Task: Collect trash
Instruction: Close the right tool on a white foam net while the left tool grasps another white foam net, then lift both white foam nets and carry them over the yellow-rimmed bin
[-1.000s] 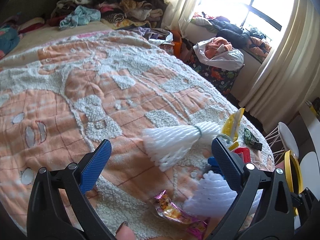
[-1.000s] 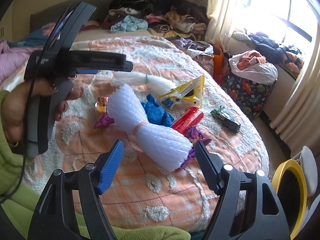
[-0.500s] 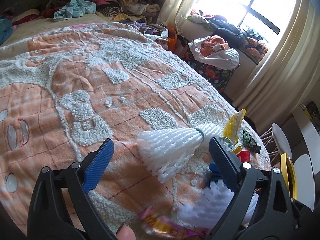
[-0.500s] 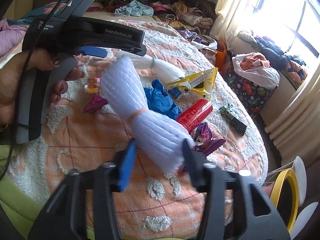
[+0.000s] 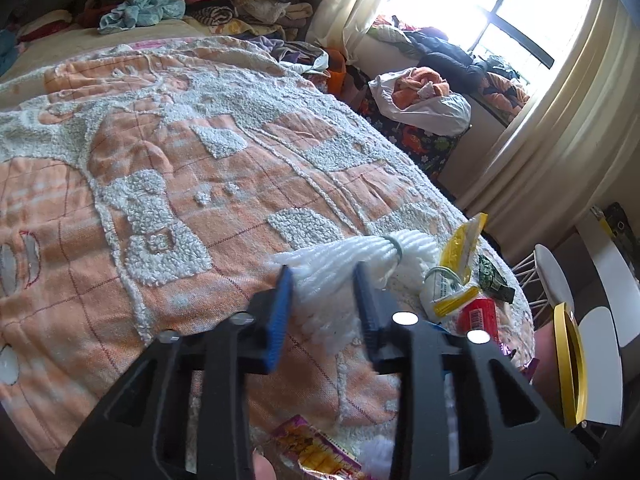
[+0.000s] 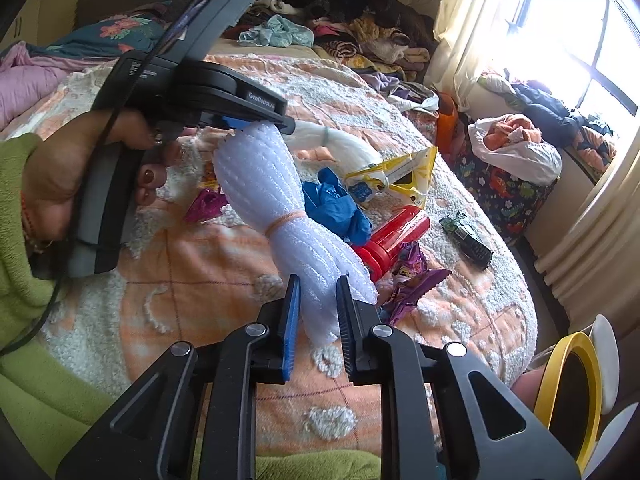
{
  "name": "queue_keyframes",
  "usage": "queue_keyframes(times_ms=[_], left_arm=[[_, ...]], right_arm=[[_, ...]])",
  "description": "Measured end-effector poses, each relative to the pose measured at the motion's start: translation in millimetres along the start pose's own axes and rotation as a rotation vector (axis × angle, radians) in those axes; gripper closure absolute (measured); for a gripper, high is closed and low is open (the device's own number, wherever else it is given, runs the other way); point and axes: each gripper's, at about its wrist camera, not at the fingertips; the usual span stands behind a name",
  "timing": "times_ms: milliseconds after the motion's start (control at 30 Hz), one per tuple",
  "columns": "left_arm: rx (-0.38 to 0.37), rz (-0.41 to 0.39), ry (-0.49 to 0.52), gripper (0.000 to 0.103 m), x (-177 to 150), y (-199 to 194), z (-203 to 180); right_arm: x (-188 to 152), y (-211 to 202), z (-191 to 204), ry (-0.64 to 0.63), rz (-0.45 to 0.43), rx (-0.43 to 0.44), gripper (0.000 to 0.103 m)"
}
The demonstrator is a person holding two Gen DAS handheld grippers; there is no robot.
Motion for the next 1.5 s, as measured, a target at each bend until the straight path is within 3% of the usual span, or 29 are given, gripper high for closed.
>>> queue_keyframes(times_ms=[67,233,867,1500], left_arm=[[-0.013,-0.004,-0.006,0.093,-0.1,-2.5,-0.1],[-0.036,-0.046,-0.013,0.095,2.8,-18.1,-4.0],[-0.087,-0.156,-0.005,0.099,25.2,-64.9,-28.0],[-0.132,-0.21,0.096,0.099,34.7,-94.1,-77.8]], right_arm=[[-2.0,-4.4,1.7,-0.001,-0.008,0.004,0.086],[-4.8,-13.5,2.0,0.007,-0.025,0.009,0.087],[-7.2,-58.1,-35.9,0.176,-0.11,0.029,0.088],[-3.1,-102.9,-79.2,0.286,-0.223,-0.005,0.088]])
Point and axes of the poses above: each gripper's, at about its wrist camera, not at the fingertips, and y roughly the way its jaws point, z to its left, x to its top, and after that the axes turned 12 degrees about y, right-handed
